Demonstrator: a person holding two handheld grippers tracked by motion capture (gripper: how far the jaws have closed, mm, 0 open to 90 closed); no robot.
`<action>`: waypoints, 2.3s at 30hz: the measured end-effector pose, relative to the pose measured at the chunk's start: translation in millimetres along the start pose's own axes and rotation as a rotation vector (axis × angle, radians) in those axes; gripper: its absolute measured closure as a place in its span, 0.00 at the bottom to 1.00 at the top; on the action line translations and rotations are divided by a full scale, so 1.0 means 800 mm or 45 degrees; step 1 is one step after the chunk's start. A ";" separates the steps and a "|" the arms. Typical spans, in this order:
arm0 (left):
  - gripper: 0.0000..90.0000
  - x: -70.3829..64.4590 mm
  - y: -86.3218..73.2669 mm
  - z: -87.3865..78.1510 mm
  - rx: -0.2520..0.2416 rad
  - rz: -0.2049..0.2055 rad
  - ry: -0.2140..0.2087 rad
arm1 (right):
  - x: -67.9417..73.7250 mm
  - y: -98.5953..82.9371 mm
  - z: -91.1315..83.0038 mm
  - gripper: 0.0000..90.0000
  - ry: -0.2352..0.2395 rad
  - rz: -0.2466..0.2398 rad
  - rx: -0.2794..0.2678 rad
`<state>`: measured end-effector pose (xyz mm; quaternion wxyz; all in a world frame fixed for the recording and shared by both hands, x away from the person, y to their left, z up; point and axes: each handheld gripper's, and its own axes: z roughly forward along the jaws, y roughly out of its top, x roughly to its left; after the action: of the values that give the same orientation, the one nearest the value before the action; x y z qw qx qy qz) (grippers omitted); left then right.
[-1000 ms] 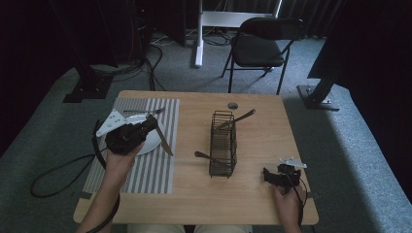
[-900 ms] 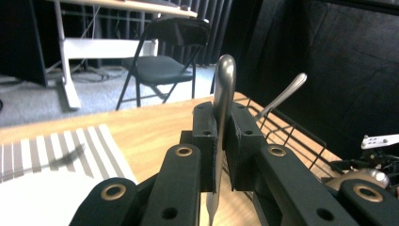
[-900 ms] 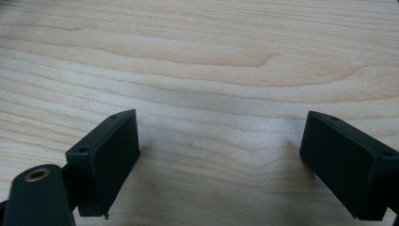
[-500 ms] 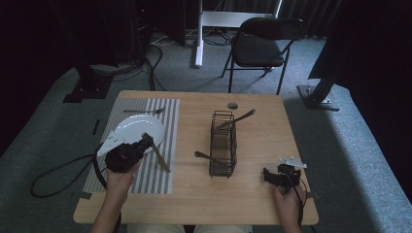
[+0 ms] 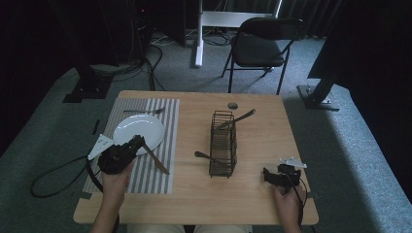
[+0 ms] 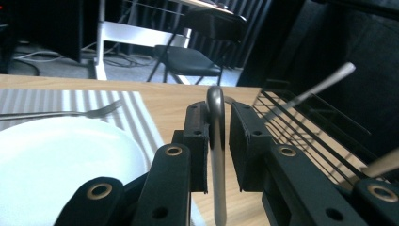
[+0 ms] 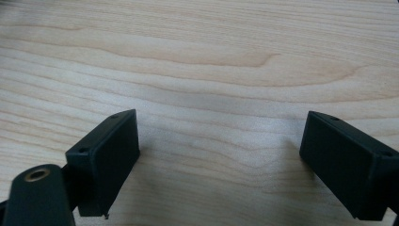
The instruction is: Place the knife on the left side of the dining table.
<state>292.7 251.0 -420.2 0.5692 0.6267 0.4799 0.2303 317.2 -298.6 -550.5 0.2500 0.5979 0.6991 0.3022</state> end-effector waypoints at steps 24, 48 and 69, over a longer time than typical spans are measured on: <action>0.75 0.114 -0.083 -0.019 -0.040 -0.334 0.241 | 0.000 0.000 0.000 0.13 0.000 -0.001 0.000; 0.67 0.155 -0.123 -0.006 0.160 -0.455 0.421 | 0.000 0.000 0.000 0.13 0.000 -0.001 0.000; 0.14 0.114 -0.120 -0.005 0.310 -0.171 0.435 | 0.000 0.000 0.000 0.13 -0.001 0.001 0.000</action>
<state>296.2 321.2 -532.7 0.4139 0.6092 0.6343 0.2351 317.1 -298.4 -550.5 0.2500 0.5984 0.6987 0.3021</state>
